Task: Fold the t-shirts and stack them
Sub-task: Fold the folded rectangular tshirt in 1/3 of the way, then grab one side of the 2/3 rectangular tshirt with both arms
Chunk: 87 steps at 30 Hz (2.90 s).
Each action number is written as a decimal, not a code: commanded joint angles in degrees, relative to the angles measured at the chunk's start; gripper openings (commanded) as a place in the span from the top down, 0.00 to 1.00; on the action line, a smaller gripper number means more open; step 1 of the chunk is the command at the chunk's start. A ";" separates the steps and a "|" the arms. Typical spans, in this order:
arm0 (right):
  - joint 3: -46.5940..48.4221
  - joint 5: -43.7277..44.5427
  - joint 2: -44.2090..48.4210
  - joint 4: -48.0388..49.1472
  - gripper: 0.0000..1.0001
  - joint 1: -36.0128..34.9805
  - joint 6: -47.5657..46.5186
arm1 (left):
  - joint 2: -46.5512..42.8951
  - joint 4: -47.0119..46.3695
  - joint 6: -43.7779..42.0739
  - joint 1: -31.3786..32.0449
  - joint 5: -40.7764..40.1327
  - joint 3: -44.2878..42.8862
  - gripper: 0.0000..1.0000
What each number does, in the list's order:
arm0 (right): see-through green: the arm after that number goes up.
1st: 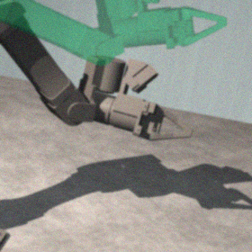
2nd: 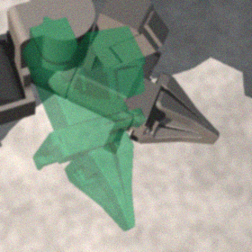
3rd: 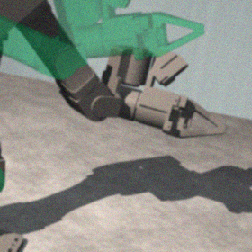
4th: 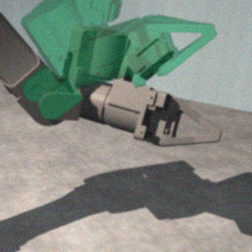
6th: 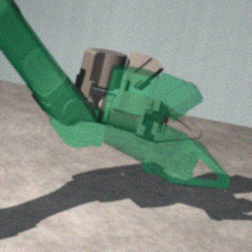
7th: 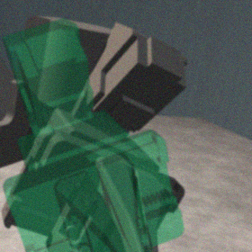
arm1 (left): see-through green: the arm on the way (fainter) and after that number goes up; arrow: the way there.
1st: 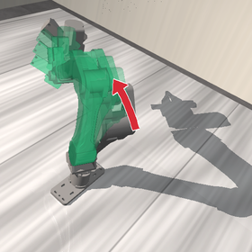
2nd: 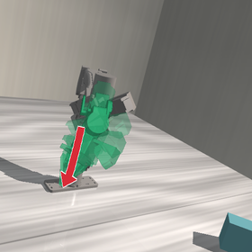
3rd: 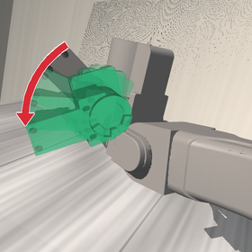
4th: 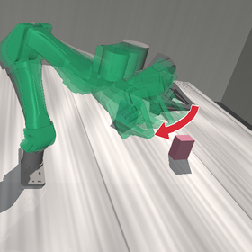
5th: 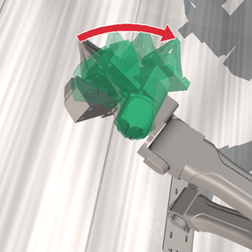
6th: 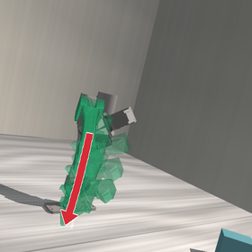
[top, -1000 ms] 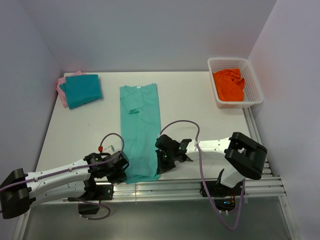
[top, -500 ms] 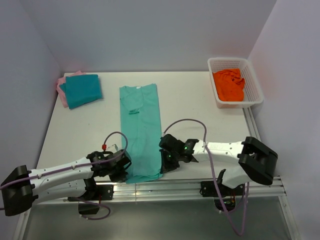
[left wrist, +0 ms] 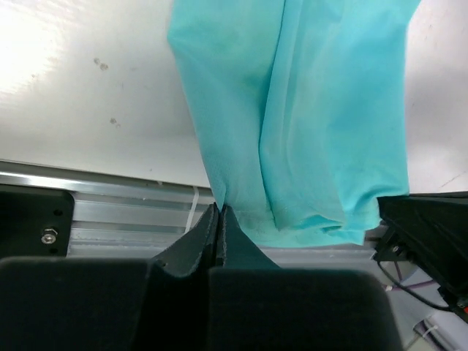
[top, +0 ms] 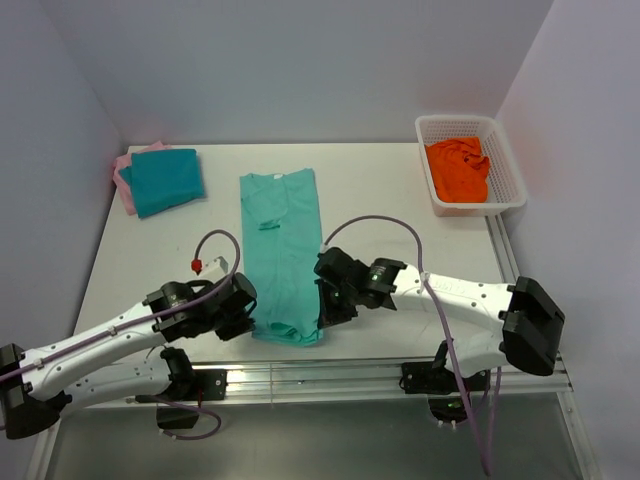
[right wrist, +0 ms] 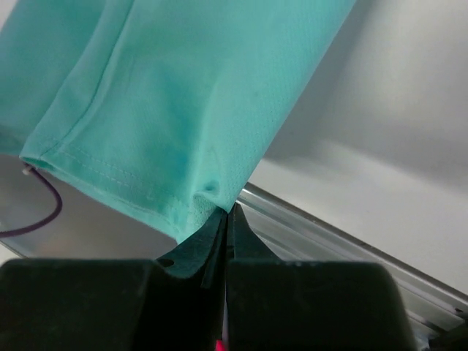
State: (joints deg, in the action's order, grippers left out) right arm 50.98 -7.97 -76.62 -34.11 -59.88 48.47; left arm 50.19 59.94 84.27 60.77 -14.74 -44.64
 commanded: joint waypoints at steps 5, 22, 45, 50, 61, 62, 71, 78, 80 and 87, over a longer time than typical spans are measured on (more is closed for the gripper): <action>10.96 1.55 -5.20 -6.05 1.00 7.84 -8.29 | 3.15 0.45 -11.20 -8.20 -3.36 -6.68 1.00; 27.58 -0.99 -19.88 -10.19 1.00 19.71 -17.96 | 19.85 -15.55 -34.16 -30.09 1.99 -16.00 1.00; 48.62 -1.26 -36.96 -14.68 0.14 31.22 -23.51 | 50.19 -23.04 -41.03 -45.13 4.21 -37.54 0.01; 30.96 -3.10 -22.91 -7.83 0.14 31.93 -21.31 | 38.17 -21.45 -36.73 -45.13 2.79 -28.41 0.03; 4.40 -11.98 -10.04 8.70 0.17 29.03 -12.88 | 20.30 -31.89 -28.90 -41.97 9.29 2.88 0.13; 3.61 -12.16 -10.65 10.36 0.18 28.51 -12.35 | 19.95 -32.25 -28.64 -41.18 9.21 4.29 0.14; 5.18 -12.86 -18.73 14.42 0.20 28.32 -12.70 | 22.05 -37.79 -26.70 -40.91 10.17 6.94 0.17; 8.17 -13.04 -23.48 14.77 0.21 28.32 -13.05 | 23.28 -40.69 -26.52 -40.91 11.40 5.97 0.18; 8.43 -13.30 -24.45 15.21 0.22 28.32 -12.70 | 23.81 -41.05 -26.44 -40.82 12.28 5.88 0.19; 8.52 -13.83 -25.86 16.35 0.23 28.06 -11.47 | 22.06 -41.92 -23.19 -37.66 13.86 11.32 0.29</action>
State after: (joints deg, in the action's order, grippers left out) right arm 58.15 -22.22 -101.01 -19.22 -31.53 36.60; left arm 73.87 19.38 58.46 21.32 -2.46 -36.01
